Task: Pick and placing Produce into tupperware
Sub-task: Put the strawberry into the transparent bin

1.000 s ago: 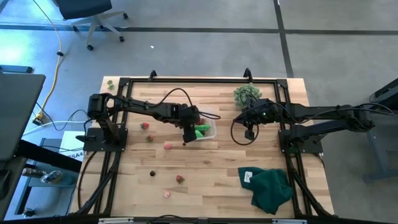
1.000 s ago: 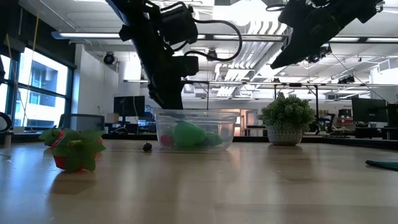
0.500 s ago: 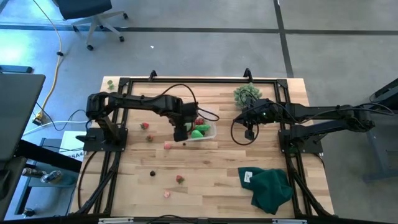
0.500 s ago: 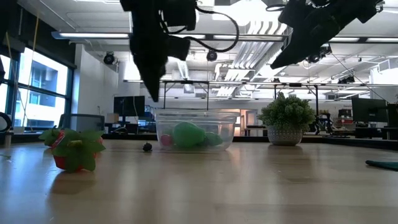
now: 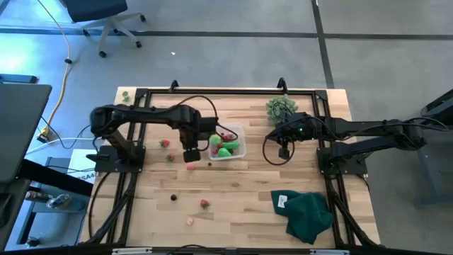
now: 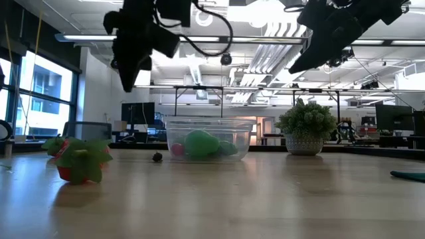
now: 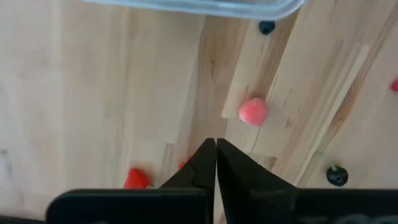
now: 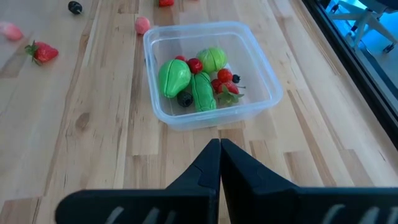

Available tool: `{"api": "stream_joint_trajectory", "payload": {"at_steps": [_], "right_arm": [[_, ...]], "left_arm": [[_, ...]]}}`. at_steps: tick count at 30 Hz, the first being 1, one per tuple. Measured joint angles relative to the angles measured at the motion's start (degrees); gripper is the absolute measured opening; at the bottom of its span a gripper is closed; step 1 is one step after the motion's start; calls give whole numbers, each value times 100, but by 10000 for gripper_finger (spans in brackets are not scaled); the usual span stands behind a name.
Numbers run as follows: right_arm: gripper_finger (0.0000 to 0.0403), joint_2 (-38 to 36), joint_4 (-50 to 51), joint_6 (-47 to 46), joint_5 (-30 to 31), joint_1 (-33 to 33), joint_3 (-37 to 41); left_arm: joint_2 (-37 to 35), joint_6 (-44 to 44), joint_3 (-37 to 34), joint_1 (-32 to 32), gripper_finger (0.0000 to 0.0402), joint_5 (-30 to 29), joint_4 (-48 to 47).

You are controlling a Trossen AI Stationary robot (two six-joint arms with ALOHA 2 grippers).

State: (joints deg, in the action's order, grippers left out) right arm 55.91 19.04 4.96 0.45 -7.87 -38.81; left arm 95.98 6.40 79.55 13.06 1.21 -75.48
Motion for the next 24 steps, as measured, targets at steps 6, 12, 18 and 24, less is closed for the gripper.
{"api": "stream_joint_trajectory", "payload": {"at_steps": [6, 12, 18, 24], "right_arm": [[2, -1, -4, -1, -1, -1, 0], [2, 1, -1, -1, 0, -1, 0], [2, 2, 1, 0, 0, 2, 0], [2, -1, 1, -1, 0, -1, 0]], "left_arm": [[-541, 63, -79, -132, 25, -390, 32], [-1262, 306, -707, -422, 17, -906, 83], [-2396, 909, -1643, -443, 10, -1132, 224], [-3335, 2199, -2647, -446, 23, -1386, 572]]}}
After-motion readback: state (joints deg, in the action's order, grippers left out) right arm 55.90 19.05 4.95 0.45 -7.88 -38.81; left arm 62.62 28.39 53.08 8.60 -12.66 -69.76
